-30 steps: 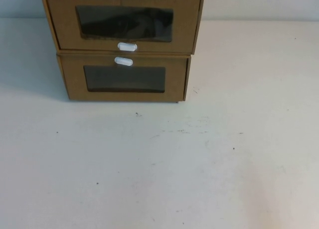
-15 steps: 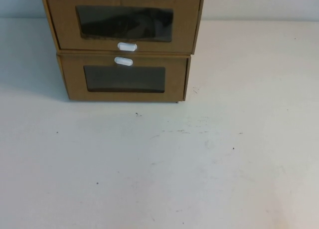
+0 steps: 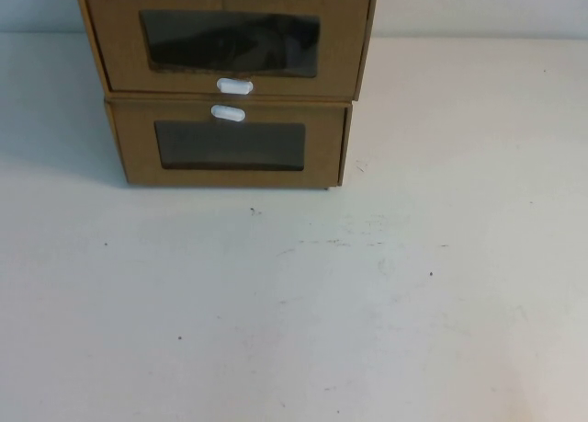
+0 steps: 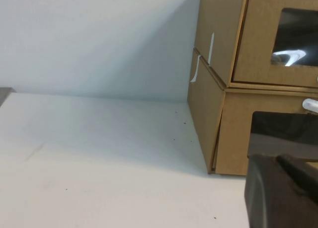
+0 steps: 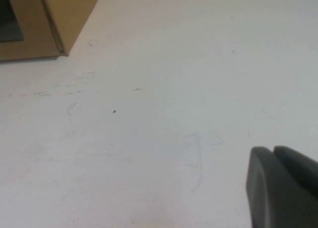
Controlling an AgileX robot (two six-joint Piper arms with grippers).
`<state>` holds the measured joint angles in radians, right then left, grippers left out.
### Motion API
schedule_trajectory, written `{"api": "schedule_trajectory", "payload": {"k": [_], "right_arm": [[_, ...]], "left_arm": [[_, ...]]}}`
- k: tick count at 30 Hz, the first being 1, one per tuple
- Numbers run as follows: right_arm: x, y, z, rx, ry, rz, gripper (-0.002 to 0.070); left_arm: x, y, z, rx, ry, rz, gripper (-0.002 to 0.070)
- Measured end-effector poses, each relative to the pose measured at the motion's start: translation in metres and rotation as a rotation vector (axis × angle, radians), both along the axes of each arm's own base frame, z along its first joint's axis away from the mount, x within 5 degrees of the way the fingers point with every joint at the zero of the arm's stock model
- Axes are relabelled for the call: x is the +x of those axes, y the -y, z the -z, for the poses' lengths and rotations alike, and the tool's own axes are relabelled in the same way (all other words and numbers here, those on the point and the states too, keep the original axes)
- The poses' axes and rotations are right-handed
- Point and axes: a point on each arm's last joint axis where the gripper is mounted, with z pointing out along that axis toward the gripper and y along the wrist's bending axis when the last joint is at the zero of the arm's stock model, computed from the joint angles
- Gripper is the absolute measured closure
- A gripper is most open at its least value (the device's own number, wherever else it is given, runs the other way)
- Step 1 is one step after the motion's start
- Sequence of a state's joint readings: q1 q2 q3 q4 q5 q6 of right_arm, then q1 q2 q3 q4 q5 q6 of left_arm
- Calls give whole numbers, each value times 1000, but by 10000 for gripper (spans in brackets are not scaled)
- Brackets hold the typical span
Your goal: Close the shoe box
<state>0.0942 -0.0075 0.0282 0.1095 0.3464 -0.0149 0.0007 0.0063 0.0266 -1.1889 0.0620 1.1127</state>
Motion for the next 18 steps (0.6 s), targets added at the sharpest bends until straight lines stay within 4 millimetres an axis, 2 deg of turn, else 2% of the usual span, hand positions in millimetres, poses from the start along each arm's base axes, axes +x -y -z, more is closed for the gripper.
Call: {"api": "schedule_trajectory", "payload": {"k": [10,13,15,18], "right_arm": [[0,0,0,2,-2,0,689],[0,0,0,2,-2,0,689],[0,0,0,3,-2,0,689],[0,0,0,3,-2,0,689]], "left_arm": [[0,0,0,0,0,0,680],[0,1,1,55,-5,11,680],[-2,6,7,151,-54,68,680],[-4,9,20,144,-199,117,680]]}}
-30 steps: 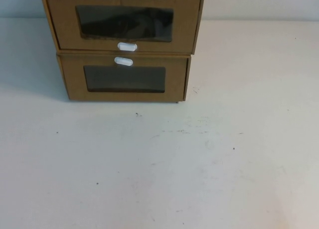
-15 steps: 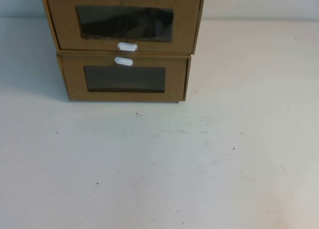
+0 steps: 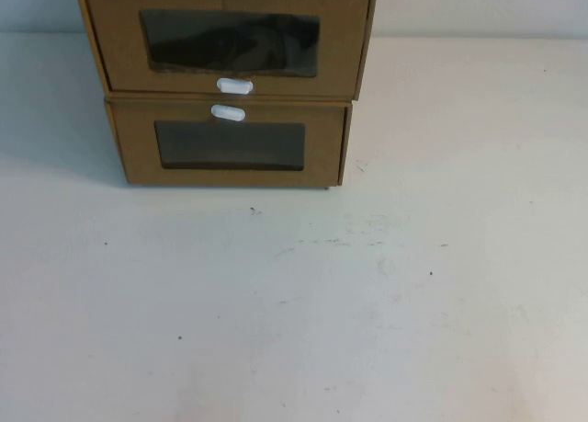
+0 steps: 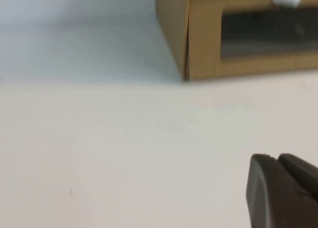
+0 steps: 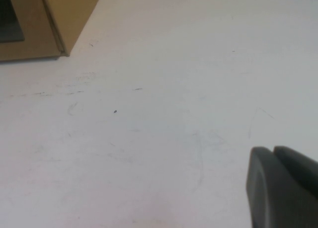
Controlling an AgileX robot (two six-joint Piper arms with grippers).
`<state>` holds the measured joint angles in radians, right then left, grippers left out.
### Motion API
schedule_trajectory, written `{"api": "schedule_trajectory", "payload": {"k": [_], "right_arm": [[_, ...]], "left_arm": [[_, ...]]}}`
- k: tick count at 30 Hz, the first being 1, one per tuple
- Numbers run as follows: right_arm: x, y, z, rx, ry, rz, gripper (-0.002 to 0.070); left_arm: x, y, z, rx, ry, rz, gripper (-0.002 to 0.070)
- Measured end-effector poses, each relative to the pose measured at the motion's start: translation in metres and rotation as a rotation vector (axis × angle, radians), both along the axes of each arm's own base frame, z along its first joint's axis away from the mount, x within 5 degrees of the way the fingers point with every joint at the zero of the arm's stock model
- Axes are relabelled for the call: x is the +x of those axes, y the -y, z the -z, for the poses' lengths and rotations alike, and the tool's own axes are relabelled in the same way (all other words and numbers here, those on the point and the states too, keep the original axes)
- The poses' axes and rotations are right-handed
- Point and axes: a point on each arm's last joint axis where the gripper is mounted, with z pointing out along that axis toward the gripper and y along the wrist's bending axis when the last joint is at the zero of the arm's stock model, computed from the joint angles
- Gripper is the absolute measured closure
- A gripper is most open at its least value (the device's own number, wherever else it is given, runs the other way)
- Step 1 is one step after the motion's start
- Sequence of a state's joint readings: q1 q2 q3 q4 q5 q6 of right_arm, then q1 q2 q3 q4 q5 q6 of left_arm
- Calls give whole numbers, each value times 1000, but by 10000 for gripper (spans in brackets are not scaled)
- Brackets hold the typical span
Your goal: Close the shoe box
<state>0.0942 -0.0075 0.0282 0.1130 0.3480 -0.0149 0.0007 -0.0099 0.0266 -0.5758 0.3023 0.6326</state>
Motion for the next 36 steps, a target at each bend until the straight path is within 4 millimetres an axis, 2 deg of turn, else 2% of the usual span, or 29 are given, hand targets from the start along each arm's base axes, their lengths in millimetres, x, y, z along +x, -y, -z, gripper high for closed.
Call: {"api": "schedule_trajectory", "payload": {"k": [3,6,36], "right_arm": [[0,0,0,0,0,0,689],[0,0,0,0,0,0,689],[0,0,0,0,0,0,689]], "left_arm": [[-2,-2,9,-2,-101,-29,680],[-2,-5,10,17,-117,-53,680],[-2,-8,12,52,-126,-80,680]]}}
